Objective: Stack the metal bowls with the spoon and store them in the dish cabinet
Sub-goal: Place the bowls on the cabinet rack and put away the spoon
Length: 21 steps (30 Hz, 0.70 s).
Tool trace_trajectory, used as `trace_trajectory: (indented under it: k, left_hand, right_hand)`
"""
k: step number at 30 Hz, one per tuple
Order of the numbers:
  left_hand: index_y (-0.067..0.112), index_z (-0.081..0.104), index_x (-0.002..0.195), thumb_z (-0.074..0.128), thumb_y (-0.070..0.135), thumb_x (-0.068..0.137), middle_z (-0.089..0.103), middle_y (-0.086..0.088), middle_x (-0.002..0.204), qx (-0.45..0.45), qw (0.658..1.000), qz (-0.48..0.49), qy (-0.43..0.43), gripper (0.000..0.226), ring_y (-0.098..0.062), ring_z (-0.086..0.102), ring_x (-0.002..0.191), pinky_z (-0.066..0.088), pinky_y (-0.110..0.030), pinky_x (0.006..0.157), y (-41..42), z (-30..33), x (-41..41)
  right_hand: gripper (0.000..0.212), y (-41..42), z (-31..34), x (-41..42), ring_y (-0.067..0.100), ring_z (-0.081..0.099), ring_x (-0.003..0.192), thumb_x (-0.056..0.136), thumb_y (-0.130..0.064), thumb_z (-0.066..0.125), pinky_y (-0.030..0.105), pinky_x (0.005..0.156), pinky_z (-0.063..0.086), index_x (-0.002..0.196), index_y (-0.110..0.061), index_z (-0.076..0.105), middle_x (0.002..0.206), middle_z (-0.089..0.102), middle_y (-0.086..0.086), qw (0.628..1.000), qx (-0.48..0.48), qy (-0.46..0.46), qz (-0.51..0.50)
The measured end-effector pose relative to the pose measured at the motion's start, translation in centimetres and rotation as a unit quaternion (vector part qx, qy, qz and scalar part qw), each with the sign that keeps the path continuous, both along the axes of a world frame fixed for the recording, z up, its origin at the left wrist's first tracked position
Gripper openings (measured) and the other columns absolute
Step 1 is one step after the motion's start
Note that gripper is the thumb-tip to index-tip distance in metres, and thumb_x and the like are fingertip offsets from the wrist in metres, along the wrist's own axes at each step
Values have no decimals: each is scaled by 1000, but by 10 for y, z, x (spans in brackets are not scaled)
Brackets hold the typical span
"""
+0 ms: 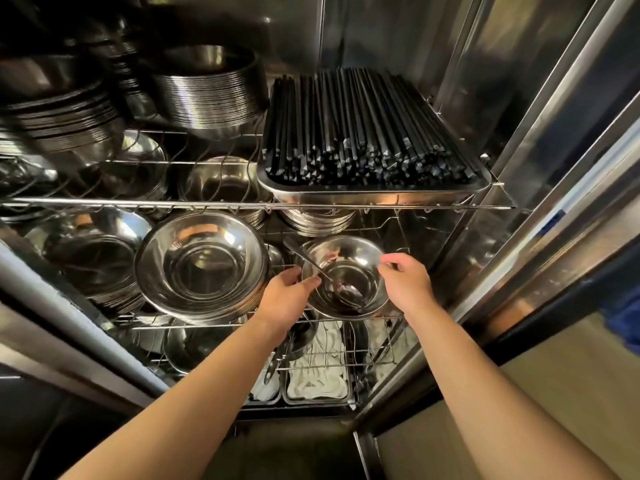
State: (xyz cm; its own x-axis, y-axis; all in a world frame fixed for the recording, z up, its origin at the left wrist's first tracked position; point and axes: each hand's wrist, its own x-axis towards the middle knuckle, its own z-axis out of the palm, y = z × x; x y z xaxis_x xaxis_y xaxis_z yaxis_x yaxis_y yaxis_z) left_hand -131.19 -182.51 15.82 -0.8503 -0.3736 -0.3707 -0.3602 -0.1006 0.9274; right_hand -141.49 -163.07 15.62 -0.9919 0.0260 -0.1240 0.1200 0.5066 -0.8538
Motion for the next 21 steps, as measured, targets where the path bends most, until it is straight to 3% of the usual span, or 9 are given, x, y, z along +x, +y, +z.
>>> trace_trajectory:
  k: [5, 8, 10, 12, 14, 17, 21]
  left_hand:
    - [20, 42, 149, 68, 27, 89, 47, 1, 150, -32, 999, -8, 5, 66, -21, 49, 133, 35, -45, 114, -3, -5, 4]
    - [20, 41, 149, 68, 26, 89, 50, 1, 148, -44, 999, -23, 11, 67, -19, 51, 129, 37, -42, 112, -5, -6, 7]
    - [22, 41, 149, 68, 29, 89, 55, 3, 141, -69, 997, -35, 11, 66, -17, 56, 120, 42, -35, 101, -6, -8, 10]
    - [24, 40, 149, 67, 34, 90, 63, 4, 124, -128, 990, -56, 9, 66, -20, 64, 110, 50, -33, 89, -7, -9, 14]
    - [23, 40, 148, 66, 38, 90, 64, 5, 113, -225, 971, -84, 19, 66, -13, 65, 98, 52, -25, 80, -7, -8, 18]
    - [20, 39, 148, 66, 37, 90, 53, -2, 136, -339, 931, -120, 56, 66, -15, 54, 121, 46, -30, 100, -7, -9, 27]
    - [19, 36, 150, 64, 39, 91, 46, -5, 147, -431, 886, -156, 76, 68, -23, 47, 132, 40, -32, 107, -11, -14, 43]
  right_hand:
    - [24, 0, 1, -1, 5, 57, 49, 94, -25, 59, 17, 38, 43, 115, -32, 69, 83, 69, -10, 999, 28, -4, 22]
    - [25, 0, 4, -1, 8, 60, 55, 94, -28, 60, 22, 45, 47, 118, -32, 67, 88, 67, -10, 998, 48, -4, 40]
    - [27, -1, 6, 0, 11, 62, 59, 94, -30, 61, 25, 49, 47, 121, -30, 66, 95, 67, -7, 997, 62, -6, 53]
    - [31, -4, 9, 0, 20, 69, 75, 94, -32, 61, 29, 58, 50, 124, -28, 65, 111, 67, 0, 994, 86, -4, 63]
    - [32, -11, 12, 1, 28, 66, 102, 96, -34, 59, 38, 74, 56, 127, -29, 62, 126, 61, 4, 989, 130, 11, 75]
    - [36, -22, 16, 4, 31, 45, 130, 97, -32, 59, 46, 98, 49, 132, -27, 59, 137, 55, 6, 965, 226, 77, 107]
    - [39, -40, 23, 6, 31, 41, 132, 97, -30, 61, 46, 103, 44, 135, -20, 59, 139, 56, 7, 940, 259, 139, 173]
